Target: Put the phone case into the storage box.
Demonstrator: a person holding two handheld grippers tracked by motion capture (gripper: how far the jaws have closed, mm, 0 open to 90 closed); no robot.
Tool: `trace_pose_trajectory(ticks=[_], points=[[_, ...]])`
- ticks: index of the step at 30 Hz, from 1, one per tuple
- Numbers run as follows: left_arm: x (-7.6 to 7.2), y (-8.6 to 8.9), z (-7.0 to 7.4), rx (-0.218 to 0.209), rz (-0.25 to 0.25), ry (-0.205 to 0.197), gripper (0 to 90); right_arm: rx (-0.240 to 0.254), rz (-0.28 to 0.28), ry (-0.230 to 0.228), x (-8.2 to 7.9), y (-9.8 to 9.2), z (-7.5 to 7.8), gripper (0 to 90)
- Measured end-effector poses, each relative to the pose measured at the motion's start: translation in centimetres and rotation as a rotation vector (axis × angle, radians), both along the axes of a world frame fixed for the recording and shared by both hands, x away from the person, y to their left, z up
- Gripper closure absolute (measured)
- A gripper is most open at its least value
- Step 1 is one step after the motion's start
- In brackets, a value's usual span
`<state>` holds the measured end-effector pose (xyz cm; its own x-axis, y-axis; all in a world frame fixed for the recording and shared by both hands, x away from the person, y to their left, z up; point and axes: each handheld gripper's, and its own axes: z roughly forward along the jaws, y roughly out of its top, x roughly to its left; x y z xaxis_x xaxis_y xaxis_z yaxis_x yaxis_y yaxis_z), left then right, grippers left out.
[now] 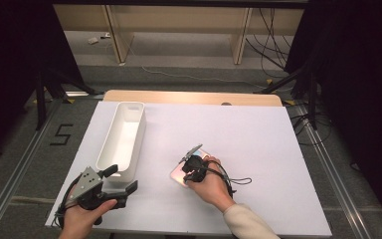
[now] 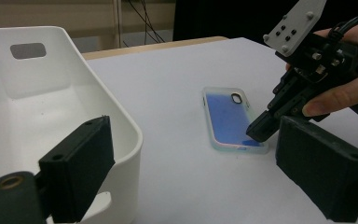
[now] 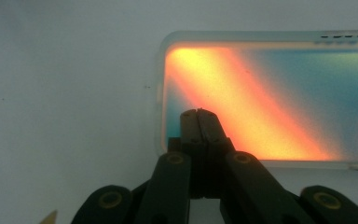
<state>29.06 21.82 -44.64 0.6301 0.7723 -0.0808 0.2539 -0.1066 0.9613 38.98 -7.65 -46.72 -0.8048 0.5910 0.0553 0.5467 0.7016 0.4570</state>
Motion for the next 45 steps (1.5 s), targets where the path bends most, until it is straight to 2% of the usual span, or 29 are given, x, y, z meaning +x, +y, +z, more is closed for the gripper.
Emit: trace_pose_trajectory(ticks=[3, 4, 9, 11, 15, 19, 21, 28, 29, 30, 31, 35, 37, 43, 45], points=[[0.1, 0.0, 0.0, 0.0, -0.01, -0.008, 10.8, -0.005, -0.002, -0.003, -0.1, -0.4, 0.0, 90.0], [-0.1, 0.0, 0.0, 0.004, 0.004, 0.008, 10.8, -0.003, -0.001, -0.004, -0.1, -0.5, 0.0, 90.0], [-0.1, -0.1, 0.0, -0.009, 0.011, 0.013, 10.8, -0.011, -0.002, -0.002, -0.3, -1.0, 0.1, 90.0], [0.0, -0.1, 0.0, -0.004, 0.001, 0.001, 10.8, -0.009, -0.003, -0.009, -0.4, -1.3, 0.1, 90.0], [-0.1, -0.1, 0.0, -0.005, 0.008, 0.009, 10.8, -0.01, 0.0, -0.016, -0.4, -1.5, 0.1, 90.0], [0.1, -0.1, 0.0, -0.008, -0.008, -0.011, 10.8, -0.012, 0.001, -0.015, -0.5, -1.6, 0.1, 90.0], [-0.2, -0.1, 0.0, -0.011, 0.01, 0.012, 10.8, -0.016, 0.004, -0.016, -0.5, -1.7, 0.1, 90.0], [0.0, -0.1, 0.0, -0.004, -0.001, -0.007, 10.8, -0.011, -0.006, -0.016, -0.5, -2.1, 0.3, 90.0], [0.1, -0.1, 0.0, -0.017, -0.007, -0.007, 10.8, -0.008, -0.006, -0.02, -0.4, -2.4, 0.4, 90.0], [0.0, -0.1, 0.0, -0.016, -0.005, -0.005, 10.8, -0.008, -0.006, -0.02, -0.4, -2.4, 0.4, 90.0], [-0.2, -0.1, 0.0, -0.01, 0.01, 0.014, 10.8, -0.008, -0.017, -0.016, -0.4, -2.5, 0.5, 90.0], [0.1, -0.1, 0.0, -0.008, -0.009, -0.011, 10.8, -0.004, -0.026, -0.021, -0.3, -3.2, 0.7, 90.0], [-0.1, -0.1, 0.0, -0.009, 0.008, 0.013, 10.8, -0.002, -0.029, -0.017, -0.3, -3.4, 0.7, 90.0], [-0.1, -0.1, 0.0, -0.009, 0.006, 0.01, 10.8, -0.005, -0.036, -0.012, -0.3, -3.6, 0.7, 90.0], [0.0, -0.1, 0.0, -0.002, 0.001, -0.002, 10.9, -0.009, -0.032, -0.018, -0.1, -3.8, 0.8, 90.0]])
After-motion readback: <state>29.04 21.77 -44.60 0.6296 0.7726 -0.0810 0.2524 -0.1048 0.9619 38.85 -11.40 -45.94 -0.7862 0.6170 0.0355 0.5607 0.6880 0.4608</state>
